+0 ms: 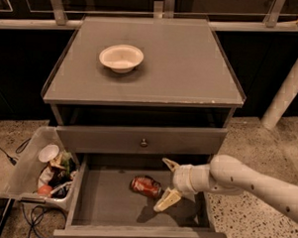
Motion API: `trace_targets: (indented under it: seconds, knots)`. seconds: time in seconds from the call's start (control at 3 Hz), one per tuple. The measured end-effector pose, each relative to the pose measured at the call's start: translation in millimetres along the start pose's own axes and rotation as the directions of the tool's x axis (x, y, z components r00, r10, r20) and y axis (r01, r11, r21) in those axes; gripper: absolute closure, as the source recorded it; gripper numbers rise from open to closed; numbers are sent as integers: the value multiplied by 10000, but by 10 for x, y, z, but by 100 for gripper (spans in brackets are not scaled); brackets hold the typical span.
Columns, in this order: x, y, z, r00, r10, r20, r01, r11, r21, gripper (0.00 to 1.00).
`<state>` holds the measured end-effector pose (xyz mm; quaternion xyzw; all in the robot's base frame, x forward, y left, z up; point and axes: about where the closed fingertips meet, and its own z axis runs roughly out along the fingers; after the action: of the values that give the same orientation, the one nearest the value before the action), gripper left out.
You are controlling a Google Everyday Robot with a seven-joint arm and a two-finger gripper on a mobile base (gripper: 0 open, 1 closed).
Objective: Pick coke can from middle drawer and place on counter
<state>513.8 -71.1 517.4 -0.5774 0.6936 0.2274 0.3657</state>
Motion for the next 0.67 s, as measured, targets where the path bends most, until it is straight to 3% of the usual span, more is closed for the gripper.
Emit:
trace_targets:
  seconds: [0.67]
  knots:
    - [300, 6, 495, 9994, -299, -172, 301, 9994, 146, 0]
